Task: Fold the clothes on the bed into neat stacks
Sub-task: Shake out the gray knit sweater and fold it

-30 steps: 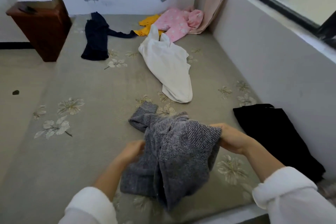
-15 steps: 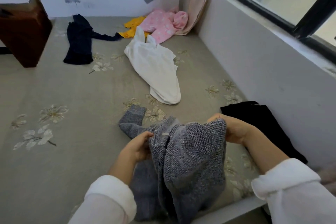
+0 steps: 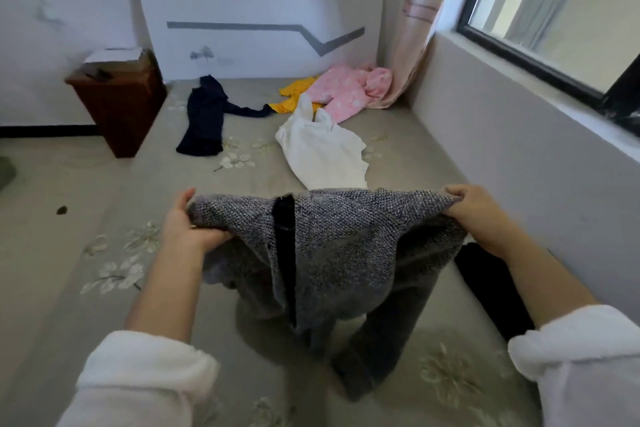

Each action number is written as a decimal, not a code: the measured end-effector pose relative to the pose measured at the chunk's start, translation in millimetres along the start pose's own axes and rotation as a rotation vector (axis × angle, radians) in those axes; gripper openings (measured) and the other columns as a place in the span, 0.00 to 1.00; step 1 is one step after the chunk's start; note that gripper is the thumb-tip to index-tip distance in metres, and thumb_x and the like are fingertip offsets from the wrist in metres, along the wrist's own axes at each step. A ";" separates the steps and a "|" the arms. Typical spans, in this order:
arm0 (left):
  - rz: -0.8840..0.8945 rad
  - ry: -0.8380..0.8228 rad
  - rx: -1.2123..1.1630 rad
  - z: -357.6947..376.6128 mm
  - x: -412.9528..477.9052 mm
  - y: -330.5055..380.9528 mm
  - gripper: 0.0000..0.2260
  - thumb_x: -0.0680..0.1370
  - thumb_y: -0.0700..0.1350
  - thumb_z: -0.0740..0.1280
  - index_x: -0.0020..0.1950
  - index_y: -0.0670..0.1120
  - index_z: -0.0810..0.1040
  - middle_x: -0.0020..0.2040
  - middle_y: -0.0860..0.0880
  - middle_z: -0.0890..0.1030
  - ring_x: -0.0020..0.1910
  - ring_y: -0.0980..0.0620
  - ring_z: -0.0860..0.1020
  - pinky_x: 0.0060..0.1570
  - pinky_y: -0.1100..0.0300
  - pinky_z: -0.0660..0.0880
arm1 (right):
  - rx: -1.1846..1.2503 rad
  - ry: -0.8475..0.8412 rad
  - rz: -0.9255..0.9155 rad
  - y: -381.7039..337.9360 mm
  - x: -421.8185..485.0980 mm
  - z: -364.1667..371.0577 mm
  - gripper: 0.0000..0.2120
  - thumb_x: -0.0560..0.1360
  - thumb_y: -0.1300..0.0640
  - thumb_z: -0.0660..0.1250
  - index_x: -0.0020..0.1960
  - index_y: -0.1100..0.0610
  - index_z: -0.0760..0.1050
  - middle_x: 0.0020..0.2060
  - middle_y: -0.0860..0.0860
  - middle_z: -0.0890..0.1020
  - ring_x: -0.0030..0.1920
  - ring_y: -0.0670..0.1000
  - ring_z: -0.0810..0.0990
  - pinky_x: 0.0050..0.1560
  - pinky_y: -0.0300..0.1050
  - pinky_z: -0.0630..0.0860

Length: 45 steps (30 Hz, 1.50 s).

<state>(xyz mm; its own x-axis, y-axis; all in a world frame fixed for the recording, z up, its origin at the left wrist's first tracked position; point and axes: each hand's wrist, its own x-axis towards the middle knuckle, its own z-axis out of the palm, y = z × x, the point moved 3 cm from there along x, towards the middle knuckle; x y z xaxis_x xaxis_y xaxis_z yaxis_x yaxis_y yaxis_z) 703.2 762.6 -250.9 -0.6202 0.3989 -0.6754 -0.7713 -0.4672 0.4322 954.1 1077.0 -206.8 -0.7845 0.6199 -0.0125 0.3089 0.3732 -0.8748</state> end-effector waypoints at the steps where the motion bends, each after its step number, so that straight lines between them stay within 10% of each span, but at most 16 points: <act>1: 0.011 0.063 -0.019 -6.4 -3.6 4.9 0.10 0.78 0.51 0.63 0.52 0.45 0.73 0.56 0.45 0.77 0.59 0.43 0.74 0.44 0.47 0.73 | -0.103 -0.029 -0.012 -5.0 2.3 0.4 0.11 0.61 0.56 0.74 0.36 0.63 0.78 0.28 0.50 0.78 0.33 0.46 0.75 0.35 0.36 0.70; 7: 0.039 0.150 -0.033 -37.6 -12.6 34.2 0.07 0.76 0.48 0.64 0.49 0.45 0.72 0.55 0.49 0.77 0.53 0.49 0.75 0.38 0.60 0.77 | -0.730 -0.403 -0.065 -28.7 17.9 7.7 0.20 0.52 0.44 0.80 0.34 0.52 0.74 0.25 0.43 0.76 0.28 0.40 0.73 0.28 0.37 0.66; 12: 0.069 0.156 0.048 -39.4 -20.7 63.8 0.09 0.76 0.49 0.66 0.55 0.49 0.74 0.59 0.46 0.75 0.54 0.43 0.72 0.46 0.47 0.72 | -0.983 0.057 -0.161 -42.5 51.1 -4.4 0.02 0.65 0.62 0.67 0.34 0.57 0.75 0.31 0.55 0.78 0.39 0.60 0.80 0.35 0.44 0.74; 16: 0.056 0.205 0.147 -24.3 -22.0 80.9 0.16 0.75 0.53 0.68 0.60 0.51 0.71 0.59 0.44 0.70 0.54 0.41 0.69 0.39 0.47 0.71 | -1.091 0.325 -0.058 -38.8 67.3 0.4 0.09 0.68 0.62 0.64 0.48 0.59 0.78 0.46 0.61 0.78 0.49 0.64 0.79 0.45 0.52 0.75; 23: 0.313 0.072 0.259 29.7 -16.9 104.3 0.04 0.79 0.44 0.64 0.46 0.45 0.72 0.51 0.46 0.78 0.54 0.48 0.76 0.48 0.51 0.74 | 0.109 0.106 0.596 -18.9 99.4 16.9 0.14 0.79 0.61 0.50 0.56 0.66 0.71 0.31 0.63 0.82 0.26 0.58 0.81 0.22 0.46 0.78; 28: 0.566 0.050 0.325 46.4 -16.5 133.1 0.05 0.80 0.41 0.63 0.53 0.42 0.76 0.50 0.46 0.80 0.44 0.51 0.81 0.49 0.55 0.79 | 0.181 0.513 0.076 -35.1 102.7 20.0 0.10 0.74 0.69 0.56 0.39 0.59 0.72 0.36 0.54 0.71 0.37 0.49 0.67 0.33 0.38 0.66; 34: 1.026 0.322 0.576 -12.2 -27.5 114.3 0.19 0.69 0.32 0.70 0.40 0.58 0.72 0.42 0.57 0.78 0.38 0.63 0.80 0.35 0.65 0.78 | -0.200 0.612 -0.263 -11.6 41.1 33.6 0.14 0.71 0.66 0.61 0.53 0.59 0.80 0.47 0.56 0.82 0.47 0.56 0.76 0.45 0.46 0.71; 38: 0.772 0.481 0.764 -94.7 22.7 59.5 0.16 0.70 0.32 0.71 0.50 0.48 0.74 0.53 0.42 0.79 0.51 0.42 0.79 0.49 0.48 0.78 | -0.440 0.356 -0.070 56.6 10.9 58.5 0.19 0.71 0.62 0.63 0.60 0.60 0.80 0.60 0.64 0.78 0.62 0.66 0.72 0.60 0.54 0.69; 42: 0.237 0.550 0.678 -175.8 75.6 -32.9 0.19 0.75 0.34 0.69 0.64 0.38 0.70 0.60 0.36 0.76 0.48 0.40 0.78 0.42 0.51 0.76 | -0.551 -0.008 0.253 129.3 -18.4 101.4 0.19 0.73 0.64 0.67 0.63 0.56 0.79 0.65 0.64 0.75 0.68 0.63 0.70 0.60 0.49 0.70; 45: -0.045 0.552 0.617 -218.7 90.5 -98.4 0.10 0.77 0.33 0.64 0.58 0.35 0.72 0.44 0.36 0.77 0.34 0.45 0.75 0.29 0.56 0.76 | -0.552 -0.224 0.477 176.6 -46.6 134.3 0.15 0.75 0.62 0.65 0.61 0.56 0.80 0.56 0.61 0.81 0.59 0.63 0.77 0.52 0.47 0.72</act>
<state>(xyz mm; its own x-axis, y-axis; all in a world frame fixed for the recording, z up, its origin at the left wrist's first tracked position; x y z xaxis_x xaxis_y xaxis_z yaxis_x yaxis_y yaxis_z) 754.3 672.1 -485.2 -0.5514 -0.1131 -0.8266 -0.8334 0.1213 0.5393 973.0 1021.4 -425.8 -0.5705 0.6679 -0.4779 0.8197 0.4273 -0.3814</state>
